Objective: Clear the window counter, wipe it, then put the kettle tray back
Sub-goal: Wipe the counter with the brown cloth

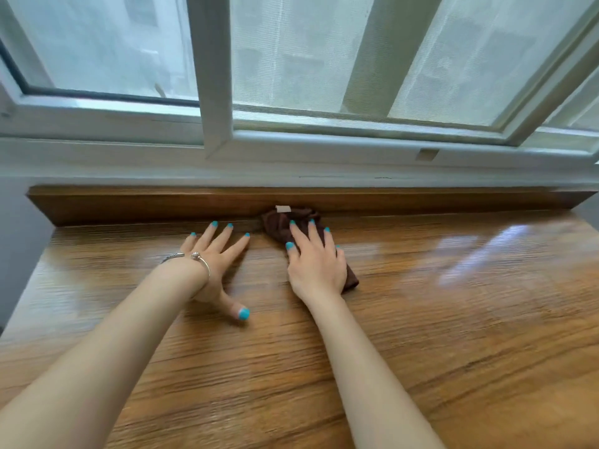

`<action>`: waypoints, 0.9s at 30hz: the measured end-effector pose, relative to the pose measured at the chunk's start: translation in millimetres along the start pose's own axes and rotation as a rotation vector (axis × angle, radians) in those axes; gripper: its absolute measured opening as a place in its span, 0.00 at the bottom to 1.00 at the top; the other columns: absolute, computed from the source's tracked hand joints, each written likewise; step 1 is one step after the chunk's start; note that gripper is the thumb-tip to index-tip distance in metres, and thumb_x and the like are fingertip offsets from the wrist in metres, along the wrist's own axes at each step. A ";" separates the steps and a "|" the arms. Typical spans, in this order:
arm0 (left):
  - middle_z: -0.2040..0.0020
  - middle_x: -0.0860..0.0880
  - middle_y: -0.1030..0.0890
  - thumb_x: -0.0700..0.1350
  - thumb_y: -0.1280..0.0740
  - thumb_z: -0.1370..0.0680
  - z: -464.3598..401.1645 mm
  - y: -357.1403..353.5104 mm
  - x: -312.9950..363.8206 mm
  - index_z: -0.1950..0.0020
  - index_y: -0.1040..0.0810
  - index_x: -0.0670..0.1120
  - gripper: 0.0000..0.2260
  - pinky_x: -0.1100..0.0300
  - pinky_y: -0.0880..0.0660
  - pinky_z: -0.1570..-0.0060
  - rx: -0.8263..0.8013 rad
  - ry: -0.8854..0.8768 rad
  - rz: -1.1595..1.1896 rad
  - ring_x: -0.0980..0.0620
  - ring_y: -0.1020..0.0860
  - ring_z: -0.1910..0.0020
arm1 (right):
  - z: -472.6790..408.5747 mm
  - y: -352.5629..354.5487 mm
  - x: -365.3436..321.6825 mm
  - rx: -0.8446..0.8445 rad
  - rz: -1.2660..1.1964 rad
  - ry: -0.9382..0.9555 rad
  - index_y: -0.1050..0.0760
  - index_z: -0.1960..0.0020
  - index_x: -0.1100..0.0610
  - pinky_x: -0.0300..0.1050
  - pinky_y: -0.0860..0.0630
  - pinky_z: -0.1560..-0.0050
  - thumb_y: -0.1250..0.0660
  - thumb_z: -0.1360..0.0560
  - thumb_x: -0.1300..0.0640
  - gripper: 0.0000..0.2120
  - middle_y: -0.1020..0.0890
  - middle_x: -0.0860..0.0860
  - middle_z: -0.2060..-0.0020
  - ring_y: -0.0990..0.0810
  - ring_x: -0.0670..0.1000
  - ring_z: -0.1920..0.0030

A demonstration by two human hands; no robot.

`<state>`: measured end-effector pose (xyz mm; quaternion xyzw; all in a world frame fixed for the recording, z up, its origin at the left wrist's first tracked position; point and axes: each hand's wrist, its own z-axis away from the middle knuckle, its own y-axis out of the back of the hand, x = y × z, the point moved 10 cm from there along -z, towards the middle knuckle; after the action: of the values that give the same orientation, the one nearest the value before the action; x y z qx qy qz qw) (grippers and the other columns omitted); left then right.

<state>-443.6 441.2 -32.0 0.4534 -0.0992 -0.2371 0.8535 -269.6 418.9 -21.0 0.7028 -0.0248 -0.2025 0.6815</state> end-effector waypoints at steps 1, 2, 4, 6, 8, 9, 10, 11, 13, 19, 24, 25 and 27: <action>0.23 0.48 0.69 0.76 0.32 0.41 0.5 -5.4 -8.2 0.26 0.72 0.57 0.62 0.43 0.64 0.27 -0.018 0.006 0.007 0.43 0.70 0.26 | -5.9 4.1 14.8 0.007 0.004 -0.025 0.46 0.24 0.37 0.54 0.47 0.26 0.51 0.17 0.44 0.22 0.45 0.44 0.22 0.50 0.53 0.22; 0.24 0.47 0.70 0.76 0.32 0.42 0.4 -10.4 -13.3 0.26 0.73 0.58 0.62 0.43 0.64 0.27 -0.030 0.001 0.021 0.43 0.70 0.26 | -12.3 10.3 36.9 0.022 0.014 -0.080 0.45 0.24 0.37 0.54 0.46 0.27 0.51 0.17 0.44 0.22 0.45 0.44 0.22 0.50 0.53 0.22; 0.24 0.47 0.72 0.76 0.33 0.42 -1.1 -17.5 -15.6 0.27 0.74 0.58 0.62 0.41 0.64 0.27 -0.033 -0.028 0.050 0.42 0.71 0.26 | -20.0 26.3 91.0 0.050 0.027 -0.264 0.44 0.24 0.37 0.55 0.46 0.27 0.50 0.17 0.44 0.22 0.45 0.45 0.21 0.50 0.54 0.22; 0.25 0.46 0.73 0.76 0.33 0.42 -2.9 -19.8 -14.7 0.28 0.75 0.58 0.62 0.40 0.64 0.27 -0.025 -0.050 0.055 0.41 0.72 0.27 | -16.5 36.3 129.3 0.071 -0.020 -0.460 0.44 0.24 0.38 0.55 0.48 0.26 0.50 0.17 0.45 0.22 0.46 0.45 0.21 0.51 0.54 0.22; 0.26 0.46 0.74 0.77 0.33 0.42 -4.1 -22.6 -14.9 0.28 0.75 0.58 0.63 0.39 0.65 0.28 -0.032 -0.052 0.059 0.40 0.72 0.27 | -10.6 35.2 121.9 0.091 -0.027 -0.533 0.44 0.23 0.39 0.56 0.50 0.25 0.51 0.17 0.45 0.22 0.47 0.45 0.21 0.51 0.54 0.22; 0.26 0.46 0.74 0.77 0.33 0.42 -5.0 -23.4 -15.5 0.28 0.75 0.58 0.63 0.39 0.65 0.28 -0.034 -0.050 0.056 0.40 0.72 0.27 | -7.8 30.9 102.7 0.100 -0.013 -0.521 0.44 0.23 0.40 0.56 0.50 0.25 0.52 0.17 0.46 0.22 0.47 0.46 0.21 0.51 0.55 0.22; 0.26 0.46 0.74 0.77 0.33 0.43 -5.9 -23.8 -16.4 0.28 0.75 0.58 0.63 0.39 0.65 0.28 -0.035 -0.048 0.050 0.40 0.72 0.27 | -4.9 23.3 75.5 0.103 0.001 -0.475 0.44 0.23 0.40 0.56 0.49 0.26 0.52 0.17 0.46 0.22 0.46 0.47 0.21 0.50 0.56 0.22; 0.26 0.45 0.74 0.77 0.33 0.42 -6.4 -23.7 -16.9 0.28 0.75 0.57 0.63 0.39 0.65 0.28 -0.033 -0.046 0.047 0.40 0.72 0.27 | -1.5 15.3 42.4 0.102 0.019 -0.401 0.45 0.23 0.40 0.56 0.49 0.26 0.51 0.17 0.45 0.22 0.45 0.47 0.21 0.49 0.56 0.22; 0.25 0.45 0.73 0.76 0.32 0.42 -6.3 -23.4 -17.1 0.27 0.75 0.57 0.63 0.39 0.65 0.28 -0.020 -0.042 0.045 0.39 0.72 0.27 | 9.4 -2.4 -25.0 0.086 0.050 -0.204 0.45 0.23 0.40 0.56 0.47 0.27 0.50 0.18 0.44 0.23 0.44 0.47 0.22 0.48 0.56 0.22; 0.25 0.46 0.73 0.77 0.33 0.43 -6.4 -24.6 -17.6 0.27 0.74 0.58 0.63 0.38 0.64 0.28 -0.003 -0.058 0.069 0.40 0.72 0.27 | 0.4 -0.1 -7.2 -0.014 0.022 -0.060 0.46 0.24 0.36 0.53 0.46 0.27 0.51 0.17 0.44 0.22 0.46 0.44 0.22 0.50 0.52 0.22; 0.25 0.47 0.73 0.77 0.33 0.44 -7.0 -22.8 -14.3 0.27 0.74 0.59 0.63 0.38 0.65 0.28 0.002 -0.056 0.075 0.40 0.71 0.27 | -3.7 32.1 112.8 0.058 -0.024 -0.457 0.45 0.24 0.37 0.55 0.48 0.26 0.51 0.17 0.44 0.22 0.47 0.45 0.21 0.51 0.54 0.22; 0.25 0.46 0.73 0.77 0.32 0.44 -7.2 -22.1 -14.3 0.27 0.74 0.59 0.64 0.39 0.65 0.28 0.005 -0.051 0.076 0.40 0.71 0.27 | -2.7 31.3 111.7 0.060 -0.021 -0.480 0.46 0.23 0.38 0.55 0.49 0.25 0.52 0.17 0.45 0.22 0.48 0.46 0.21 0.52 0.54 0.22; 0.25 0.46 0.72 0.77 0.32 0.44 -6.8 -21.5 -13.8 0.27 0.73 0.59 0.64 0.39 0.65 0.29 0.013 -0.042 0.080 0.40 0.71 0.27 | -1.2 26.0 88.6 0.072 0.005 -0.472 0.47 0.23 0.39 0.56 0.50 0.25 0.53 0.17 0.45 0.22 0.48 0.47 0.21 0.52 0.55 0.22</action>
<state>-459.7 442.7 -52.9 0.4495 -0.1369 -0.2115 0.8570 -181.7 390.6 -18.1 0.6599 -0.1923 -0.3587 0.6316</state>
